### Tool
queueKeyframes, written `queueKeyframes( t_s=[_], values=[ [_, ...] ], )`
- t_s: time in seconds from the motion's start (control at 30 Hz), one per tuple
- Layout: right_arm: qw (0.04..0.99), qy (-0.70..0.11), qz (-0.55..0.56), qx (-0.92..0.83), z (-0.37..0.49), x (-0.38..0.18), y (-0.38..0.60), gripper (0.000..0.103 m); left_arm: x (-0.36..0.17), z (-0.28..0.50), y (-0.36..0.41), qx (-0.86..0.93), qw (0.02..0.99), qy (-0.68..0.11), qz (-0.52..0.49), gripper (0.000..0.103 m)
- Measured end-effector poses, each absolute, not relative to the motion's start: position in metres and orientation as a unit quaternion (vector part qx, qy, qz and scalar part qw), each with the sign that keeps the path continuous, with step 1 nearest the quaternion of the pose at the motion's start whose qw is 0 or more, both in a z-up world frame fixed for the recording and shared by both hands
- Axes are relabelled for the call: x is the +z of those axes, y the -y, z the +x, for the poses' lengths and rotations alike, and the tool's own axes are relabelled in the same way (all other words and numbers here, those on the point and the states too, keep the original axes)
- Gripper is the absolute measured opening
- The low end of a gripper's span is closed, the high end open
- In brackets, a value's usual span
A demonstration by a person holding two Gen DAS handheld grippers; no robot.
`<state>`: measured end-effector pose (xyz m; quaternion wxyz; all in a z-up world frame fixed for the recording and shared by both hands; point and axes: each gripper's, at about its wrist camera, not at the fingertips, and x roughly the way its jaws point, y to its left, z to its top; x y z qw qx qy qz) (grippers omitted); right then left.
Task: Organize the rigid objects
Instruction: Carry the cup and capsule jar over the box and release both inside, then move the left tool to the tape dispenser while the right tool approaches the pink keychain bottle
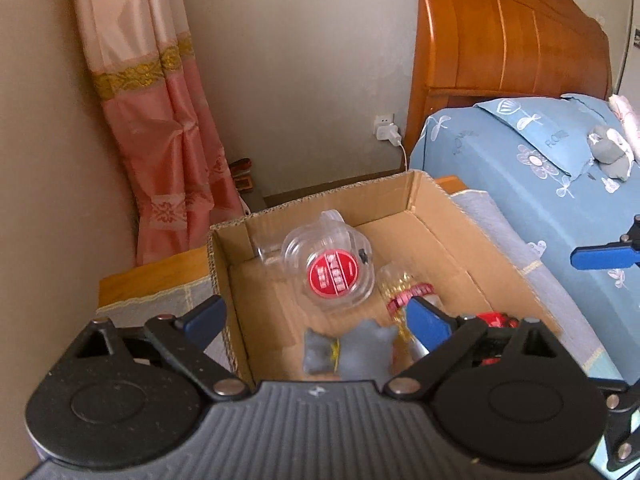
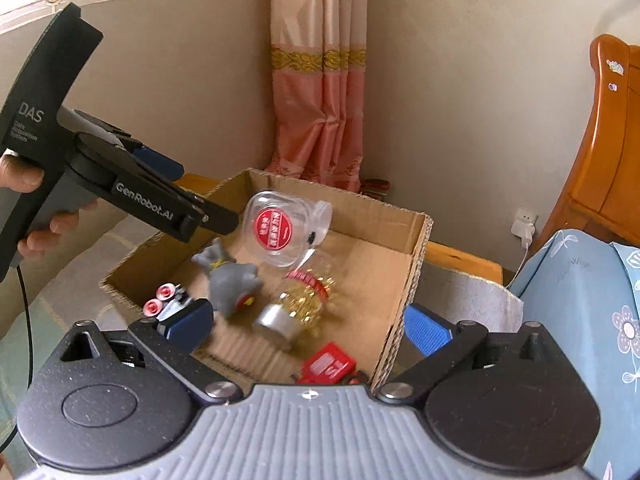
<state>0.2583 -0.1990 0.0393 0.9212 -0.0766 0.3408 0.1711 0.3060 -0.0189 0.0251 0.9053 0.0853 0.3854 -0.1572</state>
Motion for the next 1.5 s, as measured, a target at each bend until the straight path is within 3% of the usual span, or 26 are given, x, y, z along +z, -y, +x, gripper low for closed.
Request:
queueKeyframes(
  t_s=[0.33,0.63,0.9,1.2,1.5],
  values=[
    [0.922,-0.342,-0.065,0.167,0.208,0.034,0.191,0.103,0.033,0.24,0.003,-0.16,0.915,-0.36,0.086,0.098],
    [0.93,-0.353,-0.038,0.096,0.162,-0.011,0.185,0.103,-0.008,0.192,-0.015,-0.16,0.912,-0.37,0.07,0.099],
    [0.912,-0.406,0.031,0.057,0.142,-0.063,0.189,0.103,-0.057,0.181,-0.021,-0.159,0.897,-0.408,0.052,0.099],
    [0.911,-0.41,-0.034,0.038,0.13,-0.086,0.169,0.103,-0.098,0.181,-0.008,-0.162,0.882,-0.441,0.039,0.099],
    [0.915,-0.399,-0.035,0.05,0.125,-0.087,0.172,0.103,-0.105,0.188,0.004,-0.131,0.901,-0.411,0.053,0.102]
  ],
)
